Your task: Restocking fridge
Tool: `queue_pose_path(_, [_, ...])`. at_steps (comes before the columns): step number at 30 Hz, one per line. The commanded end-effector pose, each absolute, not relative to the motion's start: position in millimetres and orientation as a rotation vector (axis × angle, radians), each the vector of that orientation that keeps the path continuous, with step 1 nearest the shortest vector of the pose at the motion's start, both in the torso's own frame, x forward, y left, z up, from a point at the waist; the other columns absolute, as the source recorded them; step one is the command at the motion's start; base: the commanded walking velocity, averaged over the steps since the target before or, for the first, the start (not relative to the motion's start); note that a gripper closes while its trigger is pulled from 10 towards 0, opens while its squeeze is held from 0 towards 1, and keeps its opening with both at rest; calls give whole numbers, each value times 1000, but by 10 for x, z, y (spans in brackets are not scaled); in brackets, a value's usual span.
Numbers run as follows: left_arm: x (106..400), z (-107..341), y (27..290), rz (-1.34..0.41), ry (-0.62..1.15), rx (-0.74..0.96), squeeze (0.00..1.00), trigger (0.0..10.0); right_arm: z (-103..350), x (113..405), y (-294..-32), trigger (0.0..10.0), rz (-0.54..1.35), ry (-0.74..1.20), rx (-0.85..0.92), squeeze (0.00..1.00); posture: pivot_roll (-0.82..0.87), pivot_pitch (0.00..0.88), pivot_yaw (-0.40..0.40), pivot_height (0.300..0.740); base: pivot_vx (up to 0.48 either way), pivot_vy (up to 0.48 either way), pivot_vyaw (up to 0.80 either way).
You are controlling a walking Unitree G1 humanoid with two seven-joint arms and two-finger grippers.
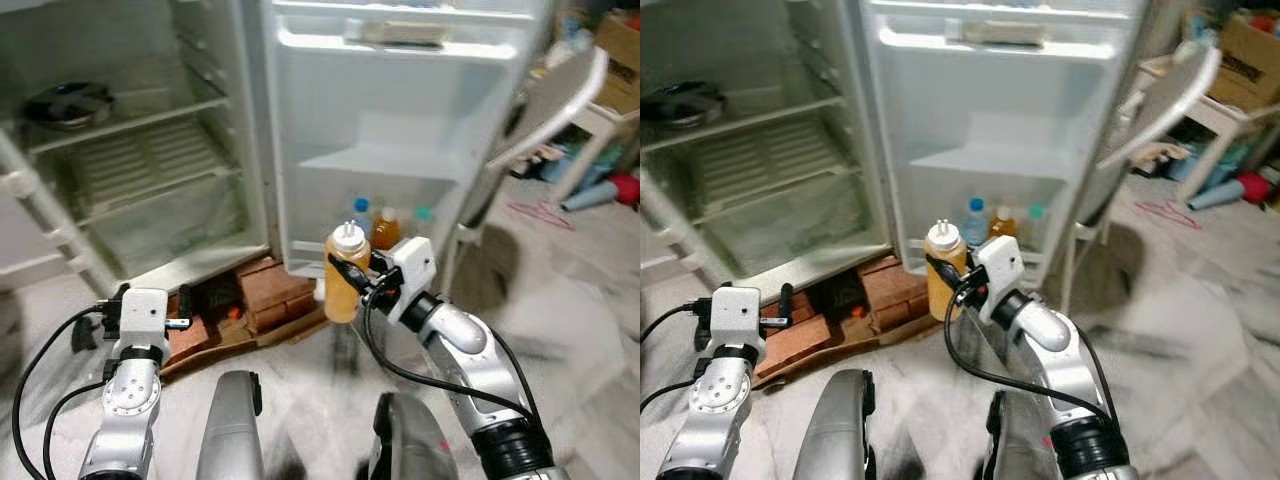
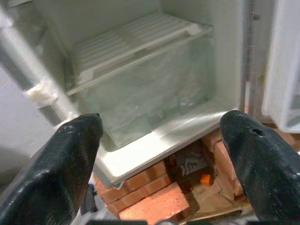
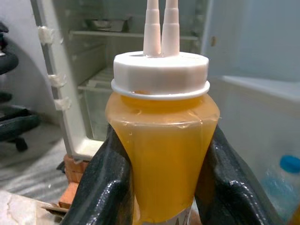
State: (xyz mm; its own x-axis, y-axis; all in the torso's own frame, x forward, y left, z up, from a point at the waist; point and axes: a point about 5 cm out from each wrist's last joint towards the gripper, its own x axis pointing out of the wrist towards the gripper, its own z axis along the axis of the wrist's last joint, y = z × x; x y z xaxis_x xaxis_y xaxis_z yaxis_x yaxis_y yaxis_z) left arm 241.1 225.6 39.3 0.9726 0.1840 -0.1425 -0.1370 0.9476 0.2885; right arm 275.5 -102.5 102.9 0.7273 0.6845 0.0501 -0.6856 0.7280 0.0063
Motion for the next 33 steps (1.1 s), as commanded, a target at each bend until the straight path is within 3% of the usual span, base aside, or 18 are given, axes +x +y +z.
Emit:
queue_pose_path(1, [2385, 380, 2300, 183, 176, 288, 0, 10000, 1151, 2790, -960, 10000, 780, -104, 27, 0, 80, 15, -35, 600, 386, 0, 638])
queue_pose_path(8, [2381, 365, 2293, 182, 182, 288, 0, 10000, 1155, 2785, -949, 10000, 790, -109, 25, 0, 79, 19, -37, 600, 385, 0, 624])
queue_pose_path(21, [2376, 338, 2270, 175, 194, 278, 0, 10000, 1168, 2840, -1027, 10000, 715, -130, 8, 0, 79, 25, -40, 600, 346, 0, 0])
queue_pose_path(30, [2314, 299, 2213, 146, 216, 251, 0, 10000, 1092, 2875, -1069, 10000, 666, -94, -1, 0, 97, 63, -65, 600, 0, 0, 0])
queue_pose_path(33, [2196, 258, 2289, 161, 240, 255, 0, 10000, 1005, 2876, -1042, 10000, 670, -58, 0, 0, 99, 101, -77, 580, 0, 0, 0])
